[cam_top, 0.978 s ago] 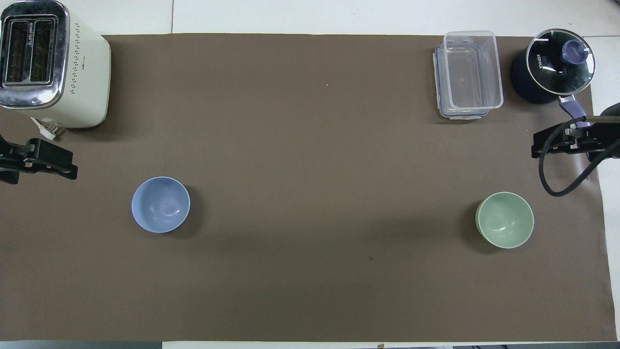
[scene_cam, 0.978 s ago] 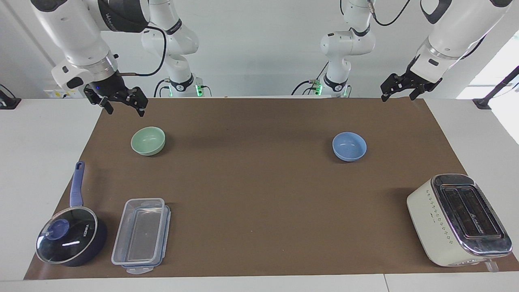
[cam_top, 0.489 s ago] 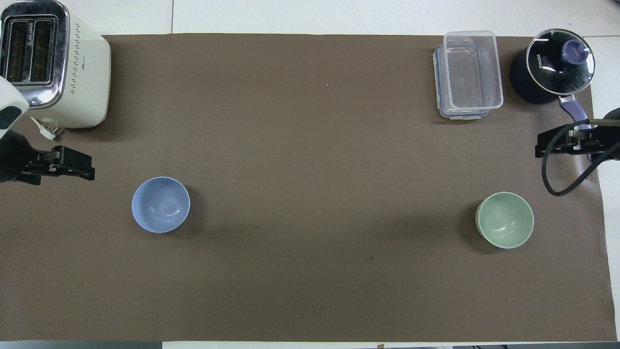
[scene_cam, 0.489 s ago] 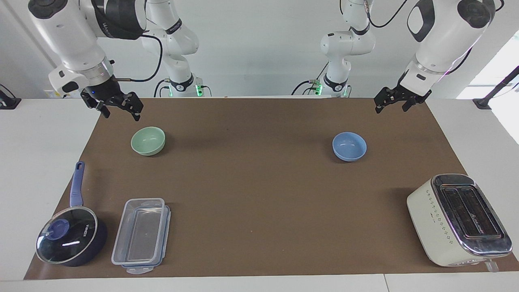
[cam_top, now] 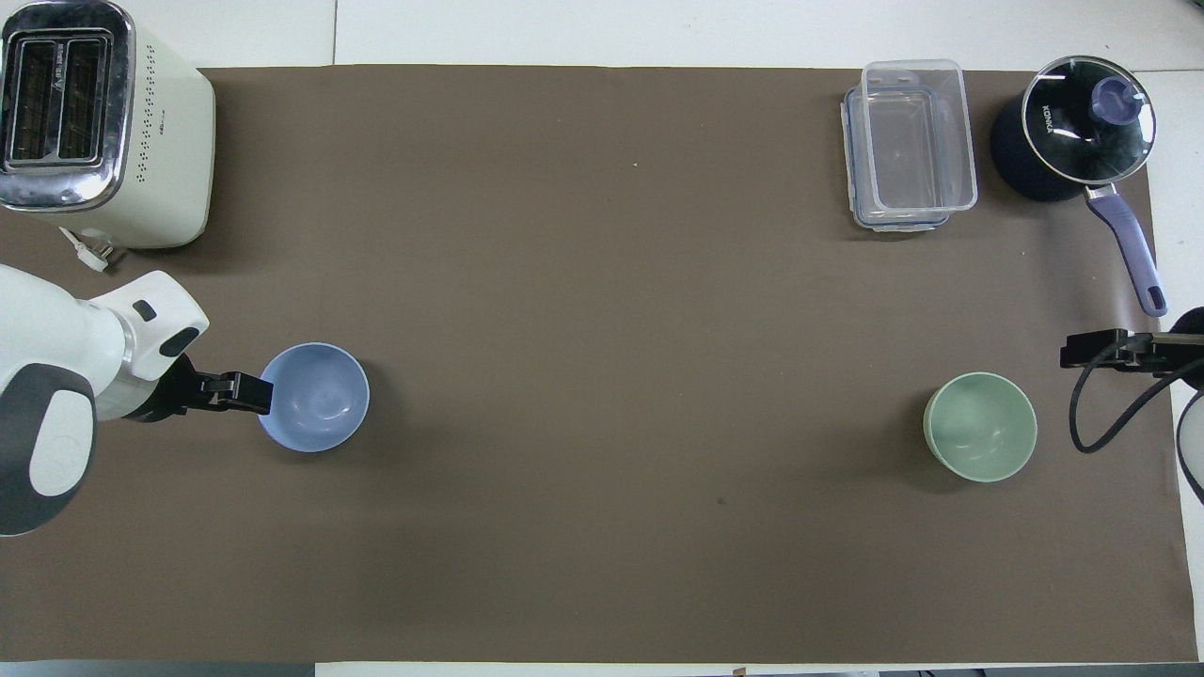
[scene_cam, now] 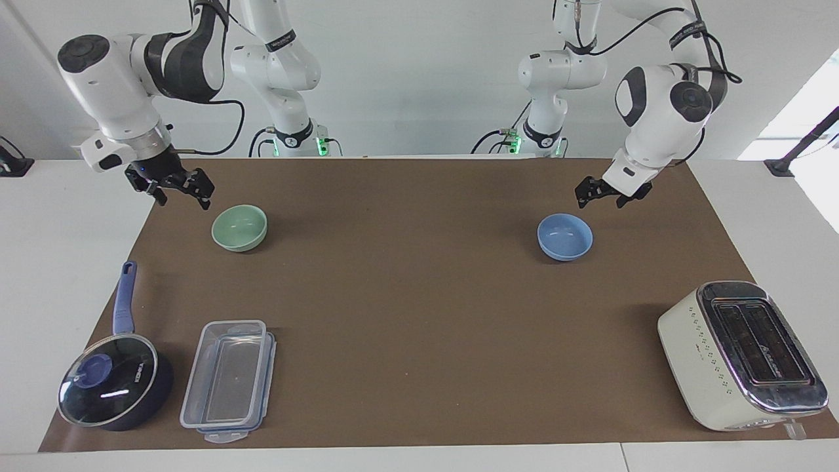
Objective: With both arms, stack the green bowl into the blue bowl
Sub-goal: 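Grip the blue bowl with the left gripper while the right gripper grips the green bowl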
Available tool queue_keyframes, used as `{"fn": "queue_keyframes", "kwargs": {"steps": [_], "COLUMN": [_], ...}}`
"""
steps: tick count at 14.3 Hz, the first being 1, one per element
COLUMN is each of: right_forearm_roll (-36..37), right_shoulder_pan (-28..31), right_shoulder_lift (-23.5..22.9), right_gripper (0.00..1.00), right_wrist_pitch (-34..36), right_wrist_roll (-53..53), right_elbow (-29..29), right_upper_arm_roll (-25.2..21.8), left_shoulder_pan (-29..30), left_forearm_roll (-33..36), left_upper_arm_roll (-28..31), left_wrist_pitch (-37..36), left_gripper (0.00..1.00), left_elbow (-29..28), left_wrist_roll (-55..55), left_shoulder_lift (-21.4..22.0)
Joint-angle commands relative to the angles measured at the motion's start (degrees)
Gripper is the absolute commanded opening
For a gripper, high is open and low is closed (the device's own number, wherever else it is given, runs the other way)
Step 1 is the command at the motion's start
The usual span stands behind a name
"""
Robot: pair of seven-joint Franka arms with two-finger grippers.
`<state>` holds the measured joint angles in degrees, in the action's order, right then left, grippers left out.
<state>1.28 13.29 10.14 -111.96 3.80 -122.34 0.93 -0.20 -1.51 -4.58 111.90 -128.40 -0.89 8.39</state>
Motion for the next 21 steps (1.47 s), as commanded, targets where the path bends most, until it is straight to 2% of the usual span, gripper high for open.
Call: {"fn": "queue_keyframes", "kwargs": {"steps": [1,4,7,10,11,12,13,14,16,20,21], "right_forearm_roll": [-0.8,-0.8,-0.8,-0.8,-0.8,-0.8,-0.8,-0.8,-0.8,-0.8,-0.8], "right_shoulder_pan": [2.4,3.3,4.2,4.3,4.3,4.3,4.3,4.3,4.4,5.2,5.2], "right_shoulder_lift": [1.5,0.7,0.0,-2.5,-2.7,-2.8,-2.8,-2.8,-2.8,-2.8,-2.8], "right_gripper": [1.0,1.0,1.0,0.97,0.93,0.8,0.47,0.0,0.0,0.0,0.0], "right_wrist_pitch": [-7.4,-11.5,-18.4,-20.9,-21.4,-22.0,-22.3,-22.3,-22.5,-22.4,-22.3], "right_wrist_roll": [1.3,1.5,1.9,2.0,2.1,2.1,2.1,2.0,2.1,2.1,2.1], "right_elbow": [-8.5,-13.0,-18.7,-20.2,-20.5,-20.7,-21.0,-21.0,-20.9,-20.9,-20.8], "right_upper_arm_roll": [0.4,0.4,0.4,0.4,0.4,0.4,0.4,0.4,0.4,0.5,0.5], "left_shoulder_pan": [0.4,-0.2,-0.2,-1.0,-1.1,-1.1,-1.1,-1.2,-1.2,-1.1,-1.2], "left_forearm_roll": [-0.6,-0.6,-0.6,-0.6,-0.6,-0.5,-0.6,-0.5,-0.5,-0.5,-0.5], "left_upper_arm_roll": [0.1,0.1,0.1,0.1,0.1,0.1,0.1,0.1,0.1,0.1,0.1], "left_wrist_pitch": [7.9,10.0,12.1,14.6,14.6,14.6,14.6,14.6,14.6,14.2,13.2], "left_gripper": [1.0,1.0,0.95,0.87,0.8,0.66,0.49,0.35,0.01,0.0,0.0], "left_elbow": [-6.0,-6.3,-7.2,-8.4,-8.4,-8.5,-8.7,-8.8,-8.9,-7.7,-5.3], "left_wrist_roll": [-1.7,-1.8,-1.8,-1.9,-1.9,-2.1,-2.2,-2.3,-2.3,-2.3,-2.0], "left_shoulder_lift": [-0.1,-2.8,-3.6,-4.3,-4.4,-4.4,-4.4,-4.4,-4.4,-5.0,-5.9]}}
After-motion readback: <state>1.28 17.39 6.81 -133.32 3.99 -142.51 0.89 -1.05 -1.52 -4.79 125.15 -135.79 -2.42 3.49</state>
